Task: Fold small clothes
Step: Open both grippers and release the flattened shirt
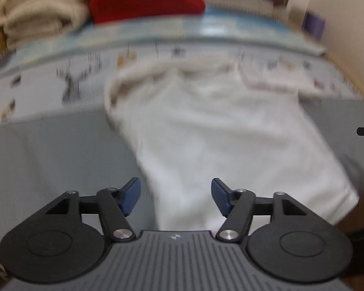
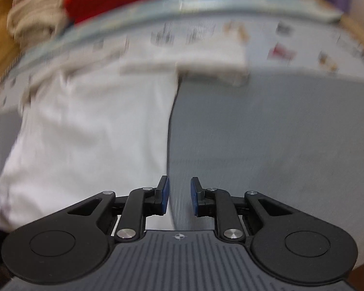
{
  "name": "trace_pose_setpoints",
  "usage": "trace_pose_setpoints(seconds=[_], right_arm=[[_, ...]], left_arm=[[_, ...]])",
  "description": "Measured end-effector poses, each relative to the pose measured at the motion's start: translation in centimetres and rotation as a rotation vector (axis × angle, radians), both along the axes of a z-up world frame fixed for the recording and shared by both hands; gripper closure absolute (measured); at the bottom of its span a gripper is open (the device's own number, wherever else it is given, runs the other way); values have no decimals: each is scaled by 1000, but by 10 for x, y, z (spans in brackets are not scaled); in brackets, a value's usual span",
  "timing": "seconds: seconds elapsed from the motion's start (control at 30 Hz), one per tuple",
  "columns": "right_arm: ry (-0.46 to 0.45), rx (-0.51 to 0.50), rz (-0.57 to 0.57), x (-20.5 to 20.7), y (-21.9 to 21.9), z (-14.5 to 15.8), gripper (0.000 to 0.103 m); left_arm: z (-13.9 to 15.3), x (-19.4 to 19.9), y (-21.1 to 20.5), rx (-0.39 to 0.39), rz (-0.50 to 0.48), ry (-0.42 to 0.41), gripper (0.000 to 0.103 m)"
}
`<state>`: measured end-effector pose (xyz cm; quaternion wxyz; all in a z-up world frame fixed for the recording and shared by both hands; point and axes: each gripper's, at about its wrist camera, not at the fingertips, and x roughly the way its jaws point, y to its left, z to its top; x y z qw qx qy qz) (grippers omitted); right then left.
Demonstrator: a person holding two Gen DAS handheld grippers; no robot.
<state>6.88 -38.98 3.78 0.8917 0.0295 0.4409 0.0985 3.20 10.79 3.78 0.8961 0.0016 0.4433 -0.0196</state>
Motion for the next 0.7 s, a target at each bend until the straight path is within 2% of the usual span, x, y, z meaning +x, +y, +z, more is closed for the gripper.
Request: trace_pose_setpoints(seconds=[0.1,0.17,0.2,0.27,0.37,0.47,0.6,0.63,0.7], right_arm=[[-167,0,-34,5,1,26,78],[-258,12,-68,15,5,41,57],[-299,9,-80,18,5,48,54],[-362,0,-86,29,13,58,51],[-401,-26,-76,47,26,65,51],[-384,-38,-69,69,40,64,52],[-353,-51,-51,95,61,64,51],[-348,-67,-46,98,68,64,52],[-330,-82,-37,109,76,60,53]], left_arm=[[36,8,-18,-3,-15,-113,28],[58,18,-33,22,-26,-194,23],[67,25,-43,41,-34,-232,22],[81,43,-60,59,-60,-279,20],[94,73,-75,76,-83,-307,18],[88,109,-84,83,-99,-298,18],[53,158,-79,62,-96,-217,20],[44,165,-74,46,-97,-204,22],[27,178,-65,23,-90,-172,38]])
